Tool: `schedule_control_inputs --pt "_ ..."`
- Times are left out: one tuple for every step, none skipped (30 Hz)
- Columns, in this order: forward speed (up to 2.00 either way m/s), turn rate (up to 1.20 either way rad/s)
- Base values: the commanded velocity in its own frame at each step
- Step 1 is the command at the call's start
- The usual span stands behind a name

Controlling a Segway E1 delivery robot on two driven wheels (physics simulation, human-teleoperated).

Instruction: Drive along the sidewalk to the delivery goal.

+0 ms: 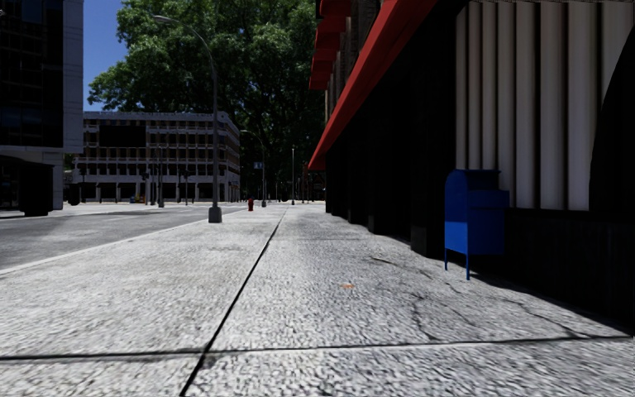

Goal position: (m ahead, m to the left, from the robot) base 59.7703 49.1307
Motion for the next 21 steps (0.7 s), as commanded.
schedule_control_inputs --pt "2.0 0.0" --pt "2.0 0.0" --pt "2.0 0.0" --pt "2.0 0.0" --pt "2.0 0.0" --pt "2.0 0.0" --pt "2.0 0.0" --pt "2.0 0.0" --pt "2.0 0.0" --pt "2.0 0.0" --pt "2.0 0.0" --pt "2.0 0.0" --pt "2.0 0.0" --pt "2.0 0.0" --pt "2.0 0.0" --pt "2.0 0.0" --pt "2.0 0.0" --pt "2.0 0.0" --pt "2.0 0.0" --pt "2.0 0.1" --pt "2.0 0.1"
